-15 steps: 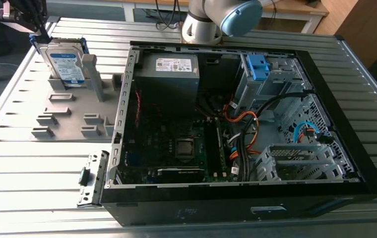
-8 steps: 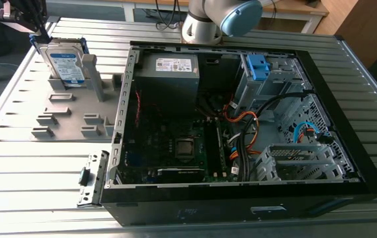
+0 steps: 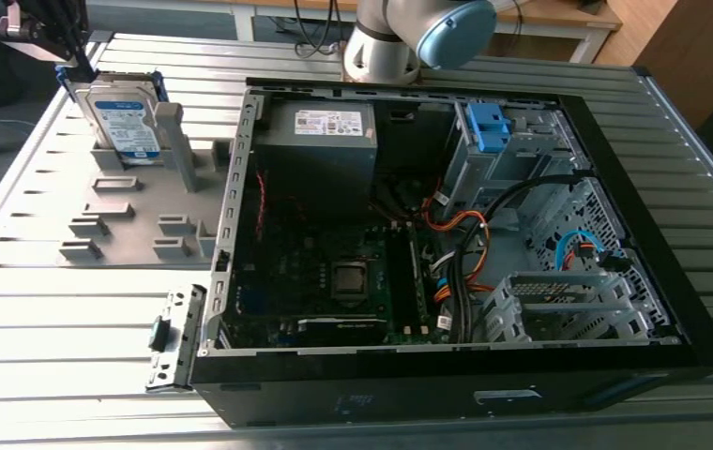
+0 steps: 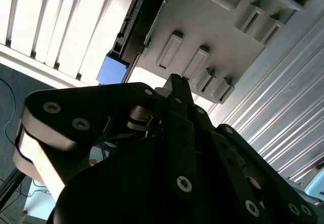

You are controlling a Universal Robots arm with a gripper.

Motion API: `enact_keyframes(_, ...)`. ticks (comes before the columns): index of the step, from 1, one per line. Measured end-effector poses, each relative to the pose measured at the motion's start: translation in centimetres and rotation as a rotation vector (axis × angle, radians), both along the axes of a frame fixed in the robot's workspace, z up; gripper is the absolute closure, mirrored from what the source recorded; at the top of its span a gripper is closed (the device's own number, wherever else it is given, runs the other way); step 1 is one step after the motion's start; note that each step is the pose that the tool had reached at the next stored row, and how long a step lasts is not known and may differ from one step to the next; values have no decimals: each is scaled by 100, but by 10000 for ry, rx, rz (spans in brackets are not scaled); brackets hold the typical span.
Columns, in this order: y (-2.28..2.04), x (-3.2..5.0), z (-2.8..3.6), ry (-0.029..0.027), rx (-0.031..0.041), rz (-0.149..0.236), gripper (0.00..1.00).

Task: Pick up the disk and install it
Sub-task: 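Pick up the disk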

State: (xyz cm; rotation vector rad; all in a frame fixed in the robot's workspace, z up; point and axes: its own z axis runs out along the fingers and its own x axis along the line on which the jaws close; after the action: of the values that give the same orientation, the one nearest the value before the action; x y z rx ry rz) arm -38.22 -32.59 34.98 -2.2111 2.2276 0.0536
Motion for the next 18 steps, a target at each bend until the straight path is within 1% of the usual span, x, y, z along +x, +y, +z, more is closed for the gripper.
enact_keyframes(11, 0, 0, 0, 0, 0, 202, 89)
enact_keyframes(16, 0, 0, 0, 0, 0, 414, 89)
enact_keyframes(18, 4, 1, -2, -1, 0, 418, 89)
